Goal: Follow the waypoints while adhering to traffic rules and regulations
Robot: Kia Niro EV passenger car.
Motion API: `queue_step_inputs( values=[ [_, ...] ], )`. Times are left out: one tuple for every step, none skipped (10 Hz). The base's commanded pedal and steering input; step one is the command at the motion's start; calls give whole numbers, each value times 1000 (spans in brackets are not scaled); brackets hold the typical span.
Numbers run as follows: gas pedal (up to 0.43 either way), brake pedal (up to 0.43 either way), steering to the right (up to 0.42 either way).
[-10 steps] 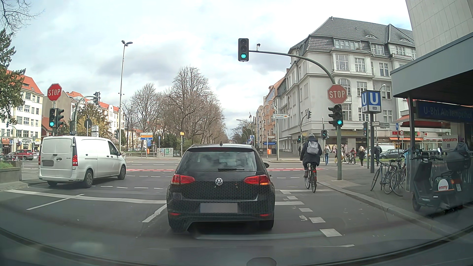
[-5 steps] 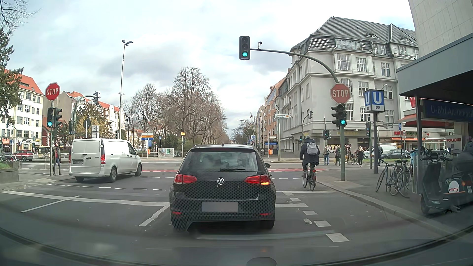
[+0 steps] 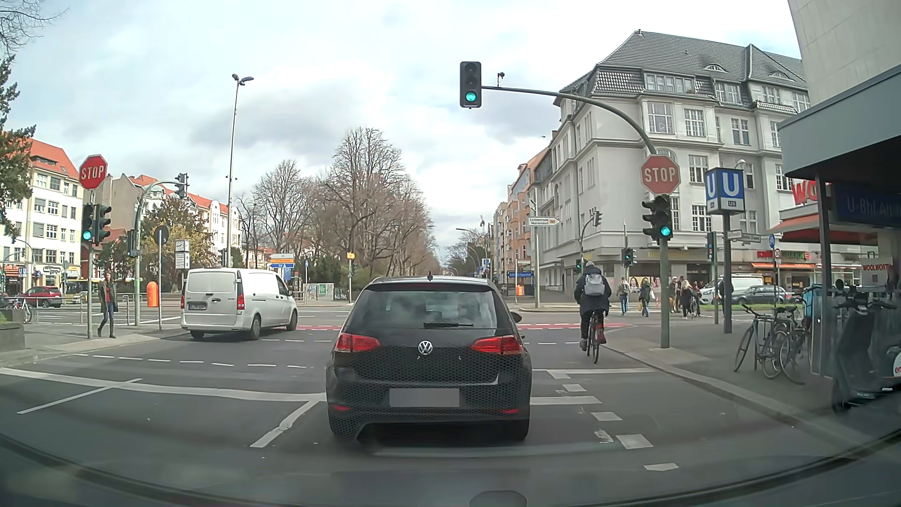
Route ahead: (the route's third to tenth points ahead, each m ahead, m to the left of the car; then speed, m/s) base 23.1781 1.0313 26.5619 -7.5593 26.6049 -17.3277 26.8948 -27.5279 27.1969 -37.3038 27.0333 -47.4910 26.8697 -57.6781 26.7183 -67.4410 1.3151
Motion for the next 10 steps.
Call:
queue_step_inputs(
  values=[
    [0,0,-33],
    [0,0,-28],
    [0,0,-25],
    [0,12,-21],
    [0,49,-15],
    [0,91,-11],
    [0,116,-8],
    [0,122,-6],
    [0,110,-4],
    [0,98,0]
  ],
)
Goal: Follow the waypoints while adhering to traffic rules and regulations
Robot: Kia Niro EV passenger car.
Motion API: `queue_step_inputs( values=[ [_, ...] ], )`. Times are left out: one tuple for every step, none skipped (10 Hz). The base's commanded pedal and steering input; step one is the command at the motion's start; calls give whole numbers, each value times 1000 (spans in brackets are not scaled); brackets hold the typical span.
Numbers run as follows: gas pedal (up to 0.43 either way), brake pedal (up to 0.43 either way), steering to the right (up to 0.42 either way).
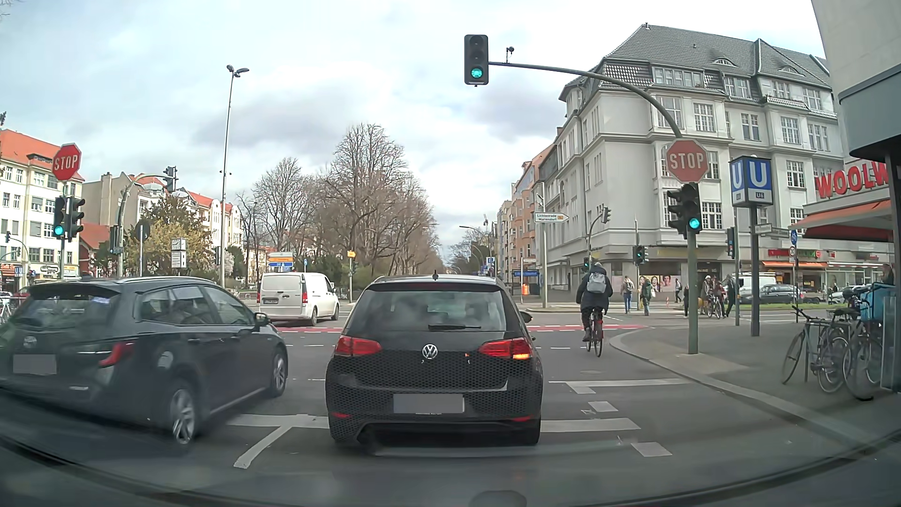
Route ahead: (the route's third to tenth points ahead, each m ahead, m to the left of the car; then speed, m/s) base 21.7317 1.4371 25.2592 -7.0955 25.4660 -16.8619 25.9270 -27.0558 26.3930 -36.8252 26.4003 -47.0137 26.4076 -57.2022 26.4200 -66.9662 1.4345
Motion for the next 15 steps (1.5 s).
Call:
queue_step_inputs(
  values=[
    [0,6,3],
    [0,0,4],
    [0,0,5],
    [59,0,5],
    [98,0,5],
    [110,0,7],
    [110,0,6],
    [110,0,7],
    [110,0,7],
    [110,0,7],
    [98,0,7],
    [0,0,8],
    [0,0,10],
    [0,0,13],
    [0,0,14]
  ],
)
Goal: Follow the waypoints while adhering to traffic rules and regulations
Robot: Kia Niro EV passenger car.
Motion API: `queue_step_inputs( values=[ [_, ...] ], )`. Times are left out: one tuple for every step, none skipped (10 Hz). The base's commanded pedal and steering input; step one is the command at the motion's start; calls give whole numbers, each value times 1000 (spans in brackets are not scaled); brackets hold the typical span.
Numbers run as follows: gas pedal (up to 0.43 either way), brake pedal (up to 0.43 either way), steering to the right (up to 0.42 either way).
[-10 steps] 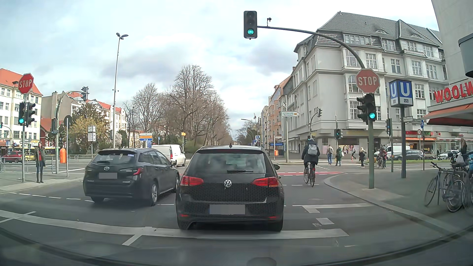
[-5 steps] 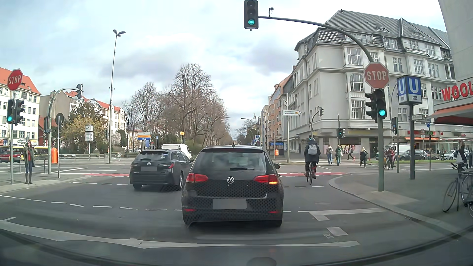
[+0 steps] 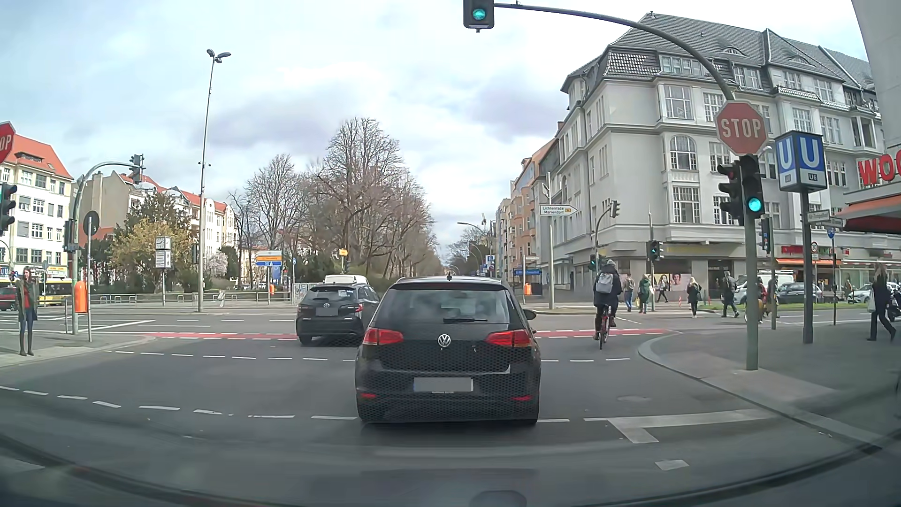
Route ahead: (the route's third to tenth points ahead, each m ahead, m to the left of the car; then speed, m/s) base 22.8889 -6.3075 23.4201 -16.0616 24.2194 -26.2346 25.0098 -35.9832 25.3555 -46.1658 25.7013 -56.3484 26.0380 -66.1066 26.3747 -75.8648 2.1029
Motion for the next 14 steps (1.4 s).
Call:
queue_step_inputs(
  values=[
    [0,0,14],
    [0,0,14],
    [0,0,14],
    [0,0,14],
    [0,0,14],
    [67,0,14],
    [87,0,13],
    [87,0,12],
    [87,0,13],
    [87,0,12],
    [87,0,12],
    [79,0,13],
    [67,0,12],
    [67,0,13]
  ],
)
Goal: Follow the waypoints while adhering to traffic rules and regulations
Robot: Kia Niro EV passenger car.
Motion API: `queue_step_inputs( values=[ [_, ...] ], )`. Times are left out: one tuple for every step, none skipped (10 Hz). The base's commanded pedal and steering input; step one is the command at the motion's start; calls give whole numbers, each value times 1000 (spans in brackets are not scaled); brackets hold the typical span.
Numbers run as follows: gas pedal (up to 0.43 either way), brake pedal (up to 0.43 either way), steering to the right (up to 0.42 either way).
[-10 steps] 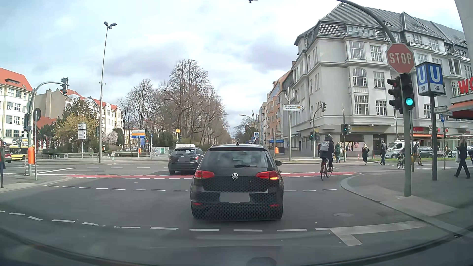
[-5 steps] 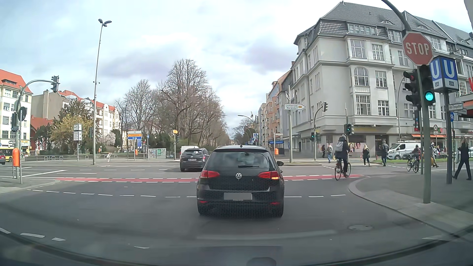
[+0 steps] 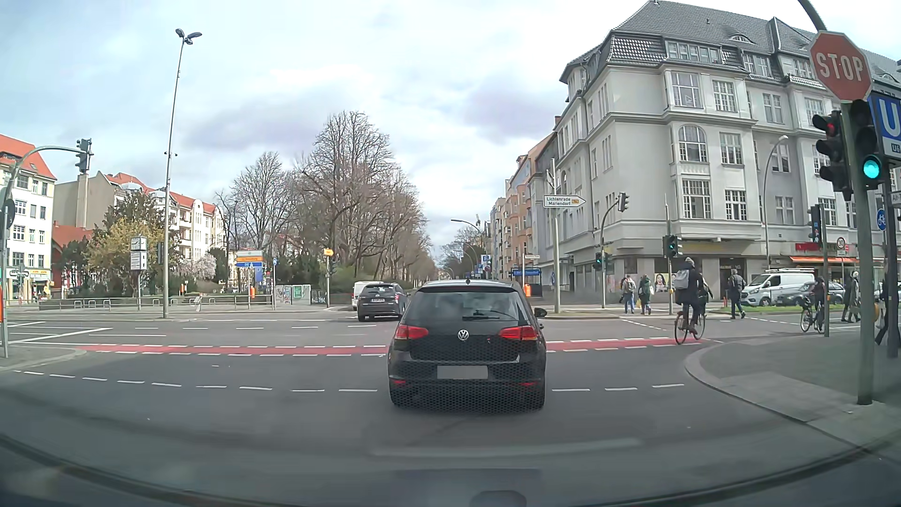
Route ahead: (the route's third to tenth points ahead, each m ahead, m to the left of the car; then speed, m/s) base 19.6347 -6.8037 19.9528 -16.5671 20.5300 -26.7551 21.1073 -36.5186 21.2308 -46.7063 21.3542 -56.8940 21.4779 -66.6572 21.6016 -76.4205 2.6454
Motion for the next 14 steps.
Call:
queue_step_inputs(
  values=[
    [67,0,13],
    [59,0,13],
    [0,0,15],
    [0,0,18],
    [0,0,20],
    [0,0,21],
    [0,0,21],
    [0,0,24],
    [0,0,29],
    [0,0,33],
    [0,0,30],
    [0,0,26],
    [0,0,24],
    [0,0,24]
  ],
)
